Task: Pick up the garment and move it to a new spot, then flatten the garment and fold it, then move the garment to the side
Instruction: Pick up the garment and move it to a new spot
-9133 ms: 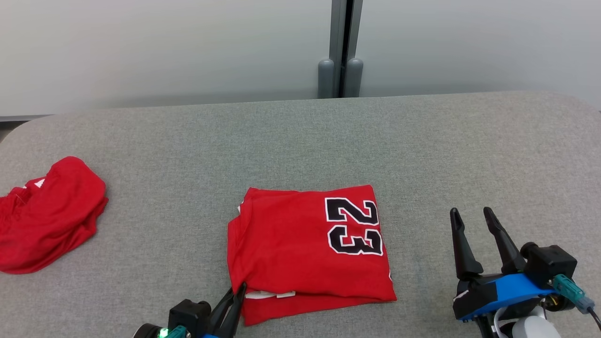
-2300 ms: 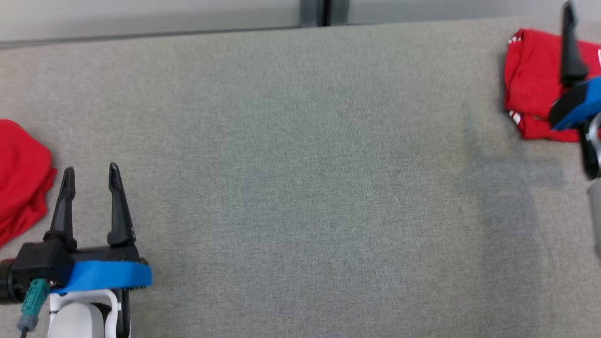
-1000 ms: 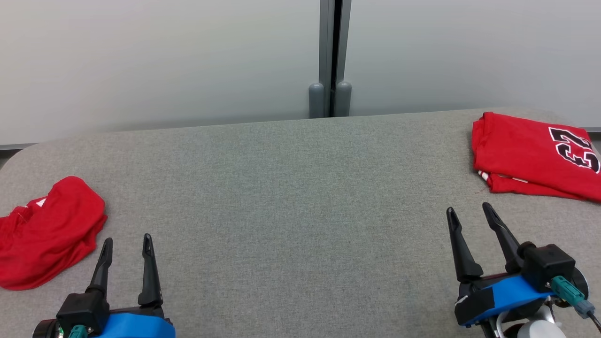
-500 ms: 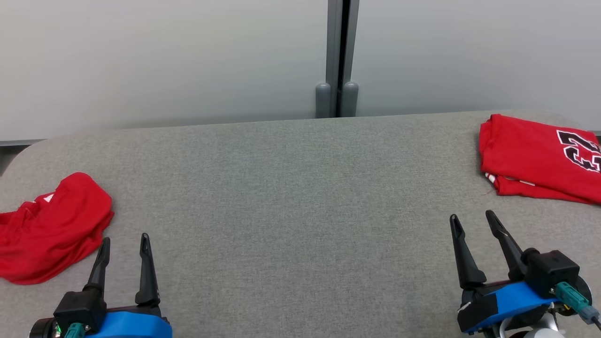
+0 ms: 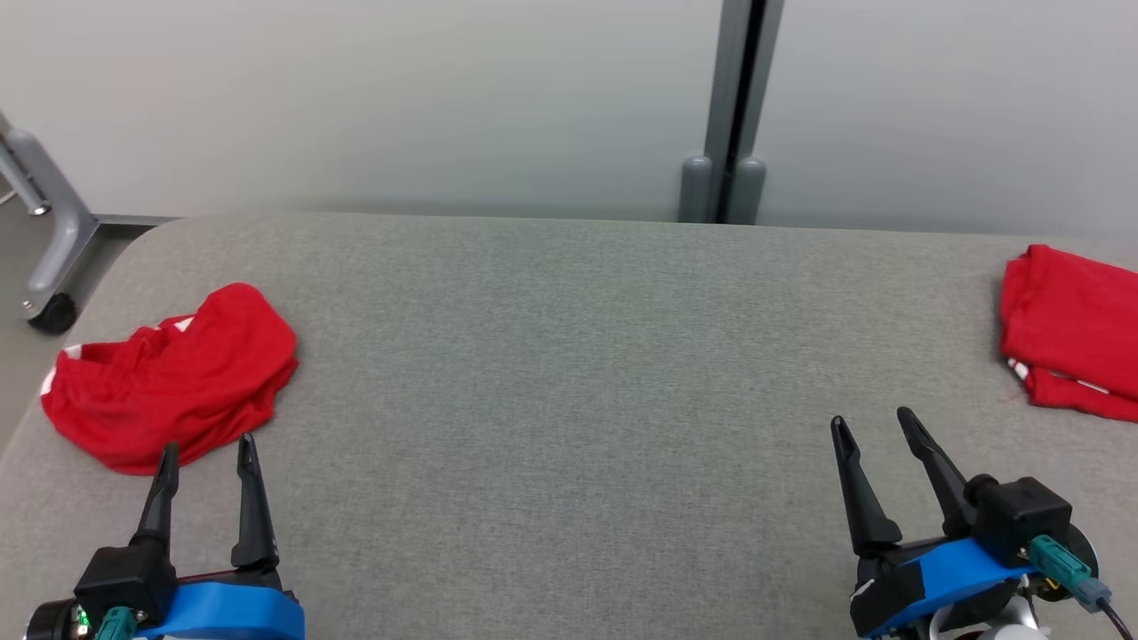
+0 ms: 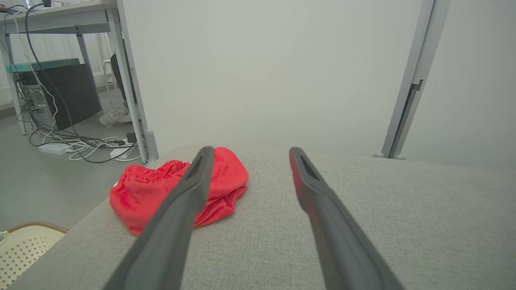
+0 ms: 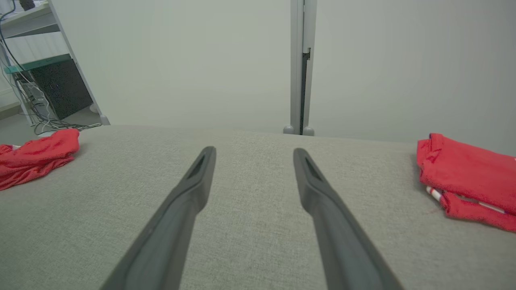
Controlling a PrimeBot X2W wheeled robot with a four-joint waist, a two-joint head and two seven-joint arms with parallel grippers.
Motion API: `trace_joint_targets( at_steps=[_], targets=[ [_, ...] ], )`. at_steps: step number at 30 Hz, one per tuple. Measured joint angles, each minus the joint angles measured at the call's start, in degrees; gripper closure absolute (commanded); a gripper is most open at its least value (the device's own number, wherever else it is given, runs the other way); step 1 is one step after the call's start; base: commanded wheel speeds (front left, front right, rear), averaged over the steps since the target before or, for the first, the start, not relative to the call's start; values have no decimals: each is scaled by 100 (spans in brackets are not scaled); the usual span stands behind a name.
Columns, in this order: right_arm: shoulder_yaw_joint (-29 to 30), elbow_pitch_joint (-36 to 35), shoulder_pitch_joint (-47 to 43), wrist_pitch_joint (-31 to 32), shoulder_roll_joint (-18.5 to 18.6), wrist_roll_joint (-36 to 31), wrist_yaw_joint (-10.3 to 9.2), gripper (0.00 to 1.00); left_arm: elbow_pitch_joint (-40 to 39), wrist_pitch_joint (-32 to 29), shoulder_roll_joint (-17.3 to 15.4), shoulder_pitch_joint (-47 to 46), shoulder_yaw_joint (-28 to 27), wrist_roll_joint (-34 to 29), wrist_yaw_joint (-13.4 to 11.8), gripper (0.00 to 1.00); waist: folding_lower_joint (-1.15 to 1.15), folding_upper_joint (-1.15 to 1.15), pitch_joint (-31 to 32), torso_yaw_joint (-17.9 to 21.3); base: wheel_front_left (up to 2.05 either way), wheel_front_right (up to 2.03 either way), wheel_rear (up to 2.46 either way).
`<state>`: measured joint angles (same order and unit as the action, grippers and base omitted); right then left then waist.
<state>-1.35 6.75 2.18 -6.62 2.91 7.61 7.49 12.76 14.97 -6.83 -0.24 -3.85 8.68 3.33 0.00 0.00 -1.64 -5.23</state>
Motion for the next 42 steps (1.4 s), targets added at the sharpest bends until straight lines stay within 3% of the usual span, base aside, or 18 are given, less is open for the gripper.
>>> trace_joint_targets(
  at_steps=[14, 22, 31, 42],
  targets=[
    [-116, 134, 147, -20, -3, -25, 0, 0, -76, 0, -176, -106, -155, 135, -129, 0, 0, 0, -181, -1230, 0, 0, 0],
    [-192, 175, 226, -25, -3, -42, 0, 0, -152, 0, -230, -57, -248, 196, -187, 0, 0, 0, -318, -1610, 0, 0, 0],
    [-180, 155, 319, 31, -3, -154, 0, 0, -240, 0, -288, -214, -305, 347, -221, 0, 0, 0, -481, -1447, 0, 0, 0],
    [-4, -349, 659, 257, -7, -557, 0, 0, 60, -135, -1073, -1718, -703, 631, -92, 0, 1, 0, -1249, -745, 0, 0, 0]
  ],
)
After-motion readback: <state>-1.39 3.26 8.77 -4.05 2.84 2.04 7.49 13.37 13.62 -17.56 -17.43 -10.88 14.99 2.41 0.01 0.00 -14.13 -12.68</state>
